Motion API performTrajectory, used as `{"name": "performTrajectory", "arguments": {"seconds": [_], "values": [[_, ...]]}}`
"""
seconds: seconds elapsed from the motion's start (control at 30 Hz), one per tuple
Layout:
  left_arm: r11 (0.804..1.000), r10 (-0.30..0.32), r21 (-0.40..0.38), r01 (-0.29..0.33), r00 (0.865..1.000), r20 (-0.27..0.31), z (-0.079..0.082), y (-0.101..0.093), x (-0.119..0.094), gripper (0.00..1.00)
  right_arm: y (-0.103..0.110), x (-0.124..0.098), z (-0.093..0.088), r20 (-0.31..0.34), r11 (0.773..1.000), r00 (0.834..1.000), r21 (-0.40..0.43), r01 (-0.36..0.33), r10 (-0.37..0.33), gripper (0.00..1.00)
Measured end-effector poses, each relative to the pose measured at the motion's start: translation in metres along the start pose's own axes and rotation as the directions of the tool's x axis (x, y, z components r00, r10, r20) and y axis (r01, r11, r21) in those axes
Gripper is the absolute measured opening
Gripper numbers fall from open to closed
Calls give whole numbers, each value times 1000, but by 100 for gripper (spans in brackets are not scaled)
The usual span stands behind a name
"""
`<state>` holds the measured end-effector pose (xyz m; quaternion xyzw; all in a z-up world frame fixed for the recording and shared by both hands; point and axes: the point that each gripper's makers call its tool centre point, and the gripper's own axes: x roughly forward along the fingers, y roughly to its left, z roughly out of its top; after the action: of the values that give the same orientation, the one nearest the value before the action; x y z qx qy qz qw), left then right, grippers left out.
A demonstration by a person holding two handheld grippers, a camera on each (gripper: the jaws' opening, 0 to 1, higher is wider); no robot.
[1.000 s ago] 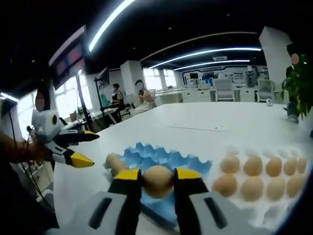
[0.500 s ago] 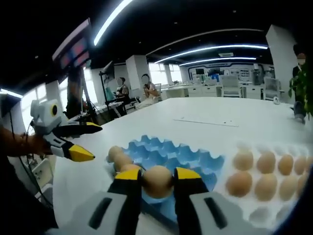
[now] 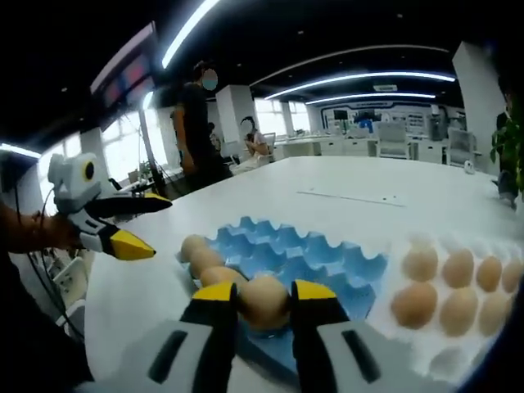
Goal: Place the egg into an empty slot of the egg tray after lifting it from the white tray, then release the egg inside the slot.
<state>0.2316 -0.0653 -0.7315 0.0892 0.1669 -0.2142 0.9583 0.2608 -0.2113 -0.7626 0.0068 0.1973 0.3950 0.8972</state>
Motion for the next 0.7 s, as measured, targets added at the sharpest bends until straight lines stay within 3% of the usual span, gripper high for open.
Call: {"name": "performTrajectory", "arguments": {"seconds": [0.7], "values": [[1000, -4, 4, 4, 1000, 2, 2, -1, 2, 75, 0, 6, -7, -14, 998, 1000, -57, -12, 12, 26]]}}
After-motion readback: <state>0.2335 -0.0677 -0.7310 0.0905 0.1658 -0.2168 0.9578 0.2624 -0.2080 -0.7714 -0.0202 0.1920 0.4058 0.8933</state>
